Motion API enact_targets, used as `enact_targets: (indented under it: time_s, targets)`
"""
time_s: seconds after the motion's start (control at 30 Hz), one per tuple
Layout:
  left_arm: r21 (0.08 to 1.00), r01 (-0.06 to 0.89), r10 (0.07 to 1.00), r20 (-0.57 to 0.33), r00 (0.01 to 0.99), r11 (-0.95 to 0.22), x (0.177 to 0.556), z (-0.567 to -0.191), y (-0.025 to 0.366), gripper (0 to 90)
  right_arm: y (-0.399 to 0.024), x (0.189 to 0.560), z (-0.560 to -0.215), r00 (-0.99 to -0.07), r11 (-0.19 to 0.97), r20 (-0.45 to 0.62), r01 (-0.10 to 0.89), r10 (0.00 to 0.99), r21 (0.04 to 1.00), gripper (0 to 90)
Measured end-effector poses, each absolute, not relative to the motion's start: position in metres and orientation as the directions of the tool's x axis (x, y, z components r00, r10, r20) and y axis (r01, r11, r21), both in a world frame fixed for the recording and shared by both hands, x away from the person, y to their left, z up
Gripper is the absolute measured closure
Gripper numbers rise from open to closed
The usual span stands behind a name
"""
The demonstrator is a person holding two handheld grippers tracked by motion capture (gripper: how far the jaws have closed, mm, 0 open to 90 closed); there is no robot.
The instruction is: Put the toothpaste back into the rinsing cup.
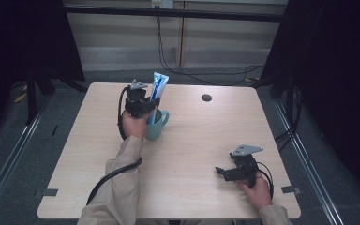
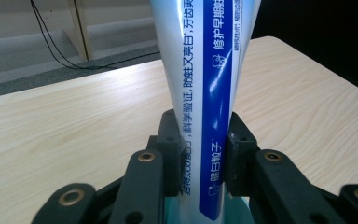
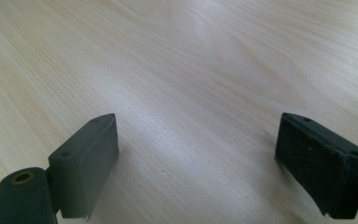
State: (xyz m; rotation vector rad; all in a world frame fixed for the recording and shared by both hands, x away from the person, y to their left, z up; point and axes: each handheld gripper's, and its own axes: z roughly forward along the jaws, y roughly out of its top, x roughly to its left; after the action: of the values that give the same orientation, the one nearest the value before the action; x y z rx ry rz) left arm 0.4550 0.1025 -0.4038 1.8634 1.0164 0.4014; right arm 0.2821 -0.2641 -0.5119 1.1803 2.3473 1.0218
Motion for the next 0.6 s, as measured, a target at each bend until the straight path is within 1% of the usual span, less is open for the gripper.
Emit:
enact_targets:
  time_s: [0.13,0.27,0.6]
  targets:
    - [0.848,0.488,0.790,-0.150,0.594,-0.205,0.453,-0.407,0.103,72.6,-0.264,0.282,-0.512,-0.607,0.403,0.031,0.564,0.794,0.721,12.7]
    - [0.841,0.494,0.795,-0.138,0.591,-0.222,0.451,-0.410,0.104,72.6,-0.264,0.282,-0.512,-0.607,0.403,0.032,0.564,0.794,0.721,12.7]
    - [0.831,0.508,0.800,-0.139,0.584,-0.226,0.449,-0.416,0.108,72.3,-0.264,0.282,-0.512,-0.608,0.403,0.031,0.563,0.794,0.721,12.7]
